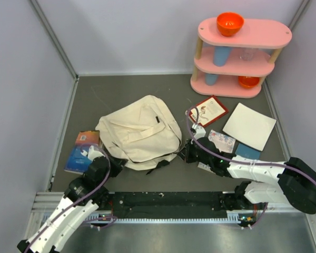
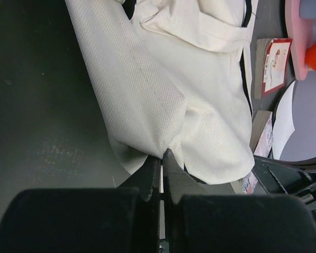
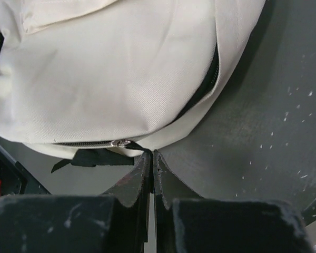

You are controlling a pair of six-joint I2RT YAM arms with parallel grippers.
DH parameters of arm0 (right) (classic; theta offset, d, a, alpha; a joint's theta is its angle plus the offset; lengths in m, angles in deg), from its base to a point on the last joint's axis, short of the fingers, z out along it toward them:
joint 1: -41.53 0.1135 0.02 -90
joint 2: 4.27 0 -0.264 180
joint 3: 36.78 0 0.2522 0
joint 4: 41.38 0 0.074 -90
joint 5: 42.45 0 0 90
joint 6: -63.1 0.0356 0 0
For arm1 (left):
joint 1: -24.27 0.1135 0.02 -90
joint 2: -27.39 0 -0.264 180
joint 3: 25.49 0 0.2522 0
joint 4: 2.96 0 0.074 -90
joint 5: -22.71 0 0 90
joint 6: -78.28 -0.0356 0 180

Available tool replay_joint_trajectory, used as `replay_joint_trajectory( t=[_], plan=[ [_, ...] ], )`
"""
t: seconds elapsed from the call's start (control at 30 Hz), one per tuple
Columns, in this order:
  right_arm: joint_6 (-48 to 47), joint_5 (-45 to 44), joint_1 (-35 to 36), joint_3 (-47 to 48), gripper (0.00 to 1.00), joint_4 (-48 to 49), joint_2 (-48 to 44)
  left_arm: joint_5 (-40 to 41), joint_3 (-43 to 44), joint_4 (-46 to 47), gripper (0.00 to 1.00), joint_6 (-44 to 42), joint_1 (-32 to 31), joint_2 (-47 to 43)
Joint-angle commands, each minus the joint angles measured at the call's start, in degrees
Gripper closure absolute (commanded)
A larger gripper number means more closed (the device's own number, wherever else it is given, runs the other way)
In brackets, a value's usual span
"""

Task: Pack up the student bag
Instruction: Unzip the student bag at the center of the board.

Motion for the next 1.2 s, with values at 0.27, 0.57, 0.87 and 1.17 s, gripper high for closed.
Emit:
replay_joint_trajectory(
  t=[0.27,0.57,0.87,1.17],
  plan=[
    [1.5,3.03,2.15,-3.82,1.0,6.36,-1.41,7.41,10.83,-7.44,0.14,-8.46,0.26,3.62],
    [1.23,2.06,2.15,-3.29,1.0,6.18,-1.59,-7.88,23.24,1.75,0.08,-30.42,0.09,20.84],
    [1.15,1.8,2.15,-2.23,1.0,4.95,-1.5,-13.51,27.99,12.84,0.01,-48.62,-5.7,33.24],
    [1.15,1.27,2.15,-0.48,1.0,2.84,-1.59,-0.5,24.22,27.08,0.01,-63.3,-23.2,45.35]
  ],
)
